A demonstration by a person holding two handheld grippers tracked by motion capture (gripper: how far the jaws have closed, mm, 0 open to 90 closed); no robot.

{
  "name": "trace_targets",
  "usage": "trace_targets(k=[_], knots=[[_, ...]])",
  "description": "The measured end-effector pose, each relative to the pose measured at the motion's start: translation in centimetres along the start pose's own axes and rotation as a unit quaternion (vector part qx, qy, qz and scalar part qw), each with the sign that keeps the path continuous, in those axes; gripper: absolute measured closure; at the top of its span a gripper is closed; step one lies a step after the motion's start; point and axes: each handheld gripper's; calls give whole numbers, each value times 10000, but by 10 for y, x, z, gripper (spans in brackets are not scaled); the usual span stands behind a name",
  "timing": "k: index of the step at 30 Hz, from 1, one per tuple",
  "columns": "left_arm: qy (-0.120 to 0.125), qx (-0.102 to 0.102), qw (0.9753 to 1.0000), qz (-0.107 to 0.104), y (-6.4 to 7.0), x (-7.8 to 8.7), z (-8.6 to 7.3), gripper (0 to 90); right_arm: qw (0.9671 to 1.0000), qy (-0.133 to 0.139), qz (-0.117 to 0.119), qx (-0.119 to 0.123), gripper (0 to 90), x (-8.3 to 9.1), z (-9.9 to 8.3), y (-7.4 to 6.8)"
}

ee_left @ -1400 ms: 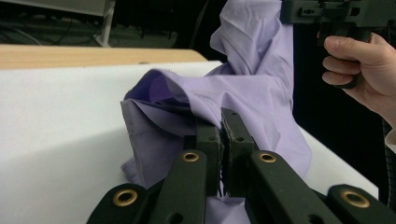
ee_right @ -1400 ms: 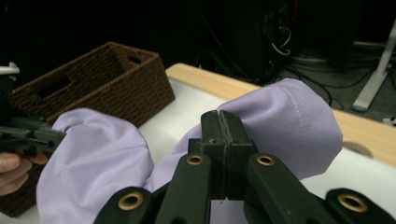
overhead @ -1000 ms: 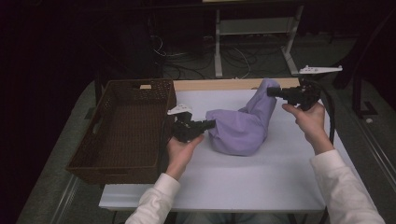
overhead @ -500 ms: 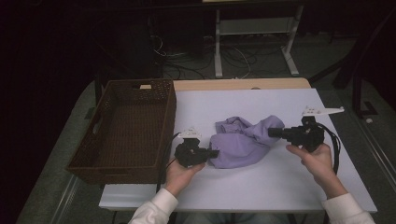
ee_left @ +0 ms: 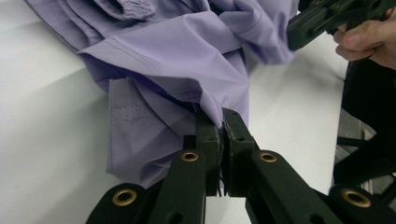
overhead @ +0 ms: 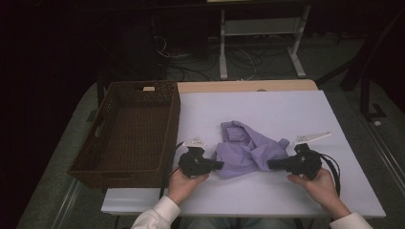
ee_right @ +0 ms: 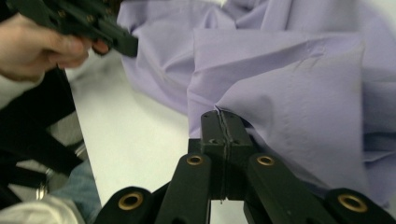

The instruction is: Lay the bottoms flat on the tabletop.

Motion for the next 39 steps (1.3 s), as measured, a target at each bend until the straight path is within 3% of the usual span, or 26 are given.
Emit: trace_targets(k=[7,12,18,20,31,39], knots=[[-256,-178,9993,-193,10,-6,-5,862,9988,-464,141,-44,885,-21,-10,-11],[-327,-292,9987,-272,16,-6,-7,862,9960,-843,307,-16,884,-37,-17,-22],[-372,-308,9983,-324,16,-9,-8,860,9939,-1061,239,156,867,-48,-19,-32],[-424,-352,9979,-334,16,-11,-8,859,9936,-1087,229,191,817,-49,-19,-33],[-631,-578,9955,-398,19,-19,-7,852,9975,-435,454,313,656,-28,-3,-48],[-636,-603,9953,-420,21,-22,-6,852,9981,112,247,546,569,-19,27,-45]])
Point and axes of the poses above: each handheld gripper's, and its own axes: x roughly backward along the jaws, z roughly out of its top, y roughly to its right, and after that the axes turned 12 degrees about z, right-handed
